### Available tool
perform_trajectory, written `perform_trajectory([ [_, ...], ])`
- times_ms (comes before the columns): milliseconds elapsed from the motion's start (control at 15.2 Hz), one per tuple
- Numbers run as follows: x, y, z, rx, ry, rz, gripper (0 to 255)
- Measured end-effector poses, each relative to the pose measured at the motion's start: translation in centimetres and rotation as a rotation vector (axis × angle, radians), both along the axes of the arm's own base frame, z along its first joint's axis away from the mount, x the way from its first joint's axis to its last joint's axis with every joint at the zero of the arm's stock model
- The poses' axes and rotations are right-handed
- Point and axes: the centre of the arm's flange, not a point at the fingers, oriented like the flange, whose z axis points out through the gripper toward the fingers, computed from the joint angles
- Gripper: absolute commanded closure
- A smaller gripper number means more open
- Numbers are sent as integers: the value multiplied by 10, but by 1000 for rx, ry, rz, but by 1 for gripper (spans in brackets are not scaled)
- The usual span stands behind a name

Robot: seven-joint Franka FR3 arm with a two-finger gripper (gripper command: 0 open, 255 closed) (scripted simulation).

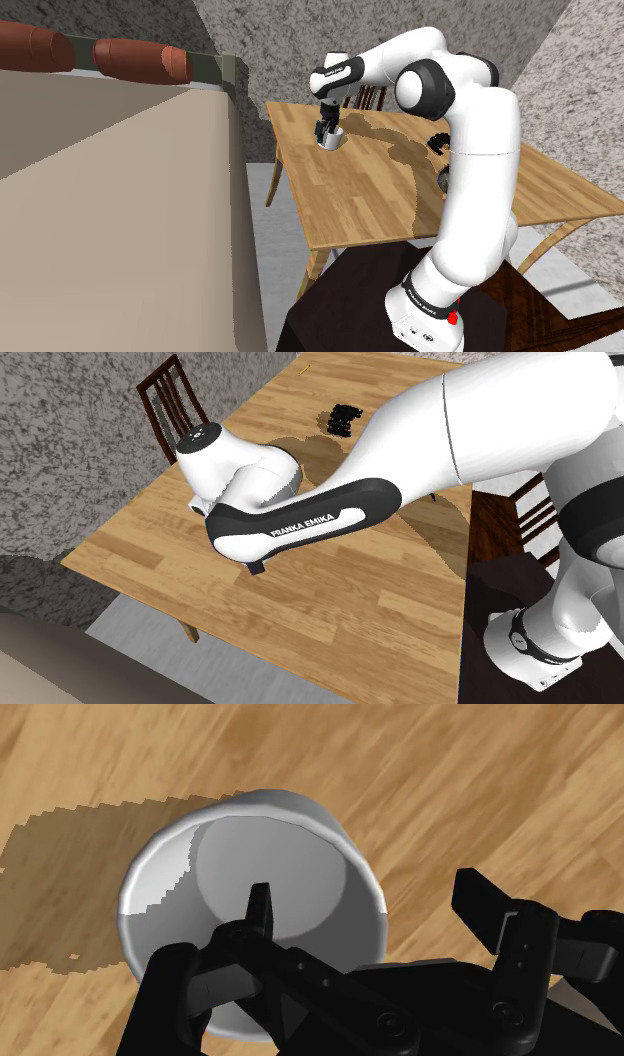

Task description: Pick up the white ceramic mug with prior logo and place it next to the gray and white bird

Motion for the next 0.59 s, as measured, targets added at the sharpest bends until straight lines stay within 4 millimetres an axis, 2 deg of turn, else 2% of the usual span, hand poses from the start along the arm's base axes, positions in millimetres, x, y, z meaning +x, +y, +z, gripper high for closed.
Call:
perform_trajectory([
  [66, 0, 0, 0, 0, 0, 0, 0],
  [132, 0, 0, 0, 0, 0, 0, 255],
  [594, 0, 0, 0, 0, 0, 0, 255],
])
